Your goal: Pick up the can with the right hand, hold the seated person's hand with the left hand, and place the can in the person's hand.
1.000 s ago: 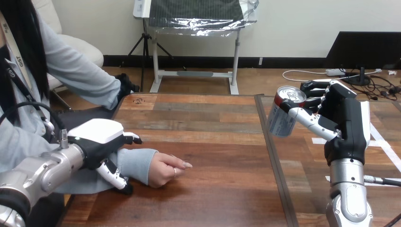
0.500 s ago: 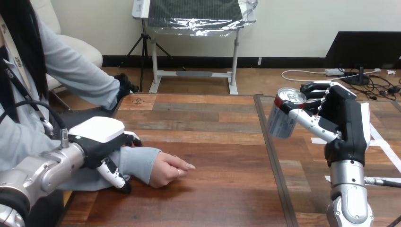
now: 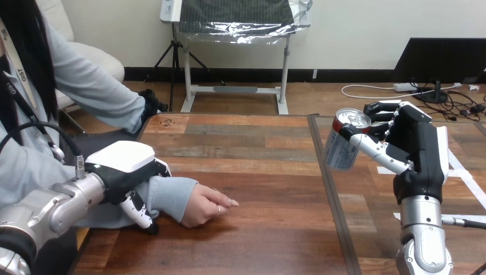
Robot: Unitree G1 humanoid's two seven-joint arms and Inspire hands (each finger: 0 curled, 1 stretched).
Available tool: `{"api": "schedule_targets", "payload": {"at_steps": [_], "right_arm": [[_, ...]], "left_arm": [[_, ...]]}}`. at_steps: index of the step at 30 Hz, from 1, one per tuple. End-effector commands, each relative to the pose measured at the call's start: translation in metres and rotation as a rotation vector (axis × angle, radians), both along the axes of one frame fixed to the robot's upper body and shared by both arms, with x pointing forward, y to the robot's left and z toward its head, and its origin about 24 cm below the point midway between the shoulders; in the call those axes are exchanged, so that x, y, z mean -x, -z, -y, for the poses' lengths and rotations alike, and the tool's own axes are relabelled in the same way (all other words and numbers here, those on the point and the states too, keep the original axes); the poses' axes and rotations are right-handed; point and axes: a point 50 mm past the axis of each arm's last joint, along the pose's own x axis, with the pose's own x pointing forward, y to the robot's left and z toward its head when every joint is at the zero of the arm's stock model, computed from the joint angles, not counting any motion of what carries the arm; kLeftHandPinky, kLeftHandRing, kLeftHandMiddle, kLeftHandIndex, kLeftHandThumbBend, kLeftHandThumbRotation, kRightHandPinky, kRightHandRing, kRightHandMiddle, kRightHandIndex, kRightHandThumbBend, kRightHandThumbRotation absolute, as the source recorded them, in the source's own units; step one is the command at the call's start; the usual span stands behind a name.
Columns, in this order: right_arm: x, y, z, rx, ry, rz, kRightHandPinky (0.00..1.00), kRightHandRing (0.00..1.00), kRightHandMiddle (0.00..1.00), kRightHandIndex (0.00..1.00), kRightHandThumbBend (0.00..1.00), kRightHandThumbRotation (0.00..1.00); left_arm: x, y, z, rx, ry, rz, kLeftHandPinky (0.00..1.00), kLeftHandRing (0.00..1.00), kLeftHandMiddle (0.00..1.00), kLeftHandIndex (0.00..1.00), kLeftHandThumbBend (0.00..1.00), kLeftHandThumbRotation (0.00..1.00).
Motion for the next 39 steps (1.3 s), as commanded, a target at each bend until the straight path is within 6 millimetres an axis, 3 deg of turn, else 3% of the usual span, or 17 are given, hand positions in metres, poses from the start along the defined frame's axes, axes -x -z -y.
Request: {"api": "schedule_targets", "payload": {"at_steps": [1,20,39], "right_arm": [[-0.0127,-0.0292,-0.0018,0.009,-0.011,0.122,0.30,0.36,0.43,0.47,0.70,0.00],[-0.0130,-0.0293,-0.0037,0.017,-0.017,0.125,0.29,0.35,0.42,0.47,0.70,0.00],[-0.0139,-0.0232,-0.0053,-0.007,-0.031,0.089,0.30,0.36,0.43,0.48,0.71,0.00]], "left_arm": [[-0.0083,-0.0145,0.0034,0.032,0.009,0.061,0.48,0.53,0.59,0.62,0.98,0.15],[-0.0076,-0.0153,0.0060,0.071,0.016,0.052,0.34,0.39,0.46,0.49,0.90,0.02],[-0.0050,-0.0149,0.0071,0.129,0.023,0.062,0.30,0.35,0.41,0.43,0.84,0.00]]}}
